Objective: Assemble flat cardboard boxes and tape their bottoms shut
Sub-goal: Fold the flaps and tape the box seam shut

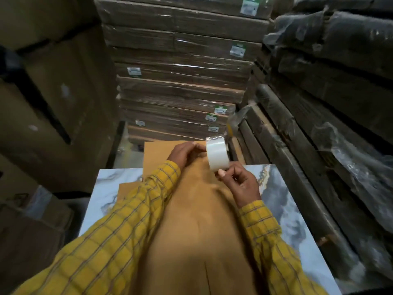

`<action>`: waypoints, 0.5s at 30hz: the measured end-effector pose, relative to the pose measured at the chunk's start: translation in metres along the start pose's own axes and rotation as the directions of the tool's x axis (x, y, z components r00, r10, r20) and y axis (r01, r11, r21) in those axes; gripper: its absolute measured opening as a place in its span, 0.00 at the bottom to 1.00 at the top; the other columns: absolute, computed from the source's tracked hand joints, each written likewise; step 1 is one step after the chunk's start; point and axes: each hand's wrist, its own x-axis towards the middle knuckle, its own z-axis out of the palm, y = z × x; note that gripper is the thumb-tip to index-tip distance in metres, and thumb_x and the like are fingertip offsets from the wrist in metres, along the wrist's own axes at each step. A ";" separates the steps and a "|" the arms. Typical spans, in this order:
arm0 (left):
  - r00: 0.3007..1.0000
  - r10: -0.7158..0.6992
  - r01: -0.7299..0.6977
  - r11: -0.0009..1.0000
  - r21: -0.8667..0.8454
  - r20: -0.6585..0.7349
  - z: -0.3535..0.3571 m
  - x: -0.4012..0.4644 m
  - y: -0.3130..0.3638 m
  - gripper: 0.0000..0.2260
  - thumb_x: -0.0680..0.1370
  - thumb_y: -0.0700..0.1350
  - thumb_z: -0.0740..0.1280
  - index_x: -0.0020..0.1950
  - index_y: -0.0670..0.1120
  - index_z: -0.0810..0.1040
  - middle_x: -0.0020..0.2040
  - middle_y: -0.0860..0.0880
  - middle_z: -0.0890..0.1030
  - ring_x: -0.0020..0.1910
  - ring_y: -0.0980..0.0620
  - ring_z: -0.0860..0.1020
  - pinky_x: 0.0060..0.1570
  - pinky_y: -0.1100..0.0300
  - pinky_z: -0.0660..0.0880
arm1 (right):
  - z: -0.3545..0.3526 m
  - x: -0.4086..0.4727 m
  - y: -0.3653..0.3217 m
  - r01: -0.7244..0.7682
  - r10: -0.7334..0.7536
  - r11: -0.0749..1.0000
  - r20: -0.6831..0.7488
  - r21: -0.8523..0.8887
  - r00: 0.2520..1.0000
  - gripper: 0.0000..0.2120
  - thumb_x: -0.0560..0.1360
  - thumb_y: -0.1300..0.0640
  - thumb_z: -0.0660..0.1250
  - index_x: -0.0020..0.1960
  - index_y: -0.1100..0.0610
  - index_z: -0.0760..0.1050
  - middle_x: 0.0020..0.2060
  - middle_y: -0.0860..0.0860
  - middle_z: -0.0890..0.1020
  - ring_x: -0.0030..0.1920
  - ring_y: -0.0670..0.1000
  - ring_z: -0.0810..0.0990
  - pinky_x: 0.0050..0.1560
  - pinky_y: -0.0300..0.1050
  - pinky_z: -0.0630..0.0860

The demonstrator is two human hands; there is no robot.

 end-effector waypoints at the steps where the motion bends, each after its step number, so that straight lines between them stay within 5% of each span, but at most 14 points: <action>1: 0.996 -0.075 0.071 0.993 -0.096 -0.044 -0.006 0.008 0.002 0.16 0.75 0.60 0.69 0.40 0.49 0.86 0.45 0.46 0.84 0.49 0.50 0.80 0.59 0.56 0.73 | 0.011 0.003 0.002 -0.012 0.012 1.000 0.005 0.015 1.000 0.19 0.75 0.55 0.71 0.34 0.67 0.71 0.42 0.66 0.76 0.45 0.60 0.79 0.51 0.46 0.74; 4: 0.985 -0.145 0.119 0.965 -0.233 -0.097 -0.020 0.019 0.003 0.25 0.74 0.68 0.65 0.41 0.46 0.85 0.50 0.42 0.84 0.53 0.47 0.81 0.65 0.51 0.73 | 0.034 0.012 0.007 -0.050 0.050 0.998 0.001 0.032 0.999 0.18 0.76 0.57 0.71 0.34 0.68 0.71 0.42 0.63 0.78 0.44 0.55 0.80 0.50 0.47 0.75; 6: 0.989 -0.124 0.099 0.961 -0.258 -0.085 -0.024 0.018 0.006 0.25 0.71 0.68 0.69 0.41 0.45 0.85 0.47 0.40 0.83 0.46 0.47 0.79 0.53 0.53 0.76 | 0.043 0.018 0.012 -0.085 0.086 0.996 -0.009 0.028 0.996 0.16 0.76 0.61 0.71 0.35 0.67 0.72 0.42 0.62 0.79 0.44 0.51 0.80 0.50 0.46 0.75; 10: 0.999 0.015 -0.022 0.970 -0.241 -0.030 -0.035 0.023 0.003 0.09 0.73 0.50 0.76 0.44 0.44 0.86 0.44 0.40 0.78 0.35 0.51 0.67 0.34 0.60 0.62 | 0.055 0.031 0.020 -0.125 0.125 0.992 -0.012 0.000 0.992 0.14 0.75 0.57 0.72 0.34 0.58 0.74 0.42 0.55 0.80 0.45 0.50 0.80 0.49 0.47 0.75; 12: 0.998 0.054 -0.059 0.973 -0.222 -0.025 -0.039 0.025 0.005 0.03 0.76 0.40 0.73 0.43 0.43 0.85 0.39 0.43 0.81 0.35 0.49 0.69 0.31 0.62 0.65 | 0.061 0.036 0.022 -0.142 0.142 0.989 -0.009 -0.031 0.990 0.14 0.74 0.54 0.72 0.34 0.57 0.74 0.41 0.54 0.80 0.44 0.50 0.80 0.49 0.48 0.75; 15: 0.998 0.051 -0.057 0.985 -0.160 -0.040 -0.046 0.035 0.009 0.07 0.76 0.36 0.71 0.39 0.44 0.84 0.40 0.47 0.84 0.41 0.49 0.79 0.40 0.60 0.77 | 0.064 0.042 0.022 -0.160 0.158 0.986 -0.033 -0.051 0.987 0.16 0.73 0.49 0.72 0.37 0.61 0.74 0.39 0.57 0.80 0.41 0.51 0.79 0.46 0.55 0.76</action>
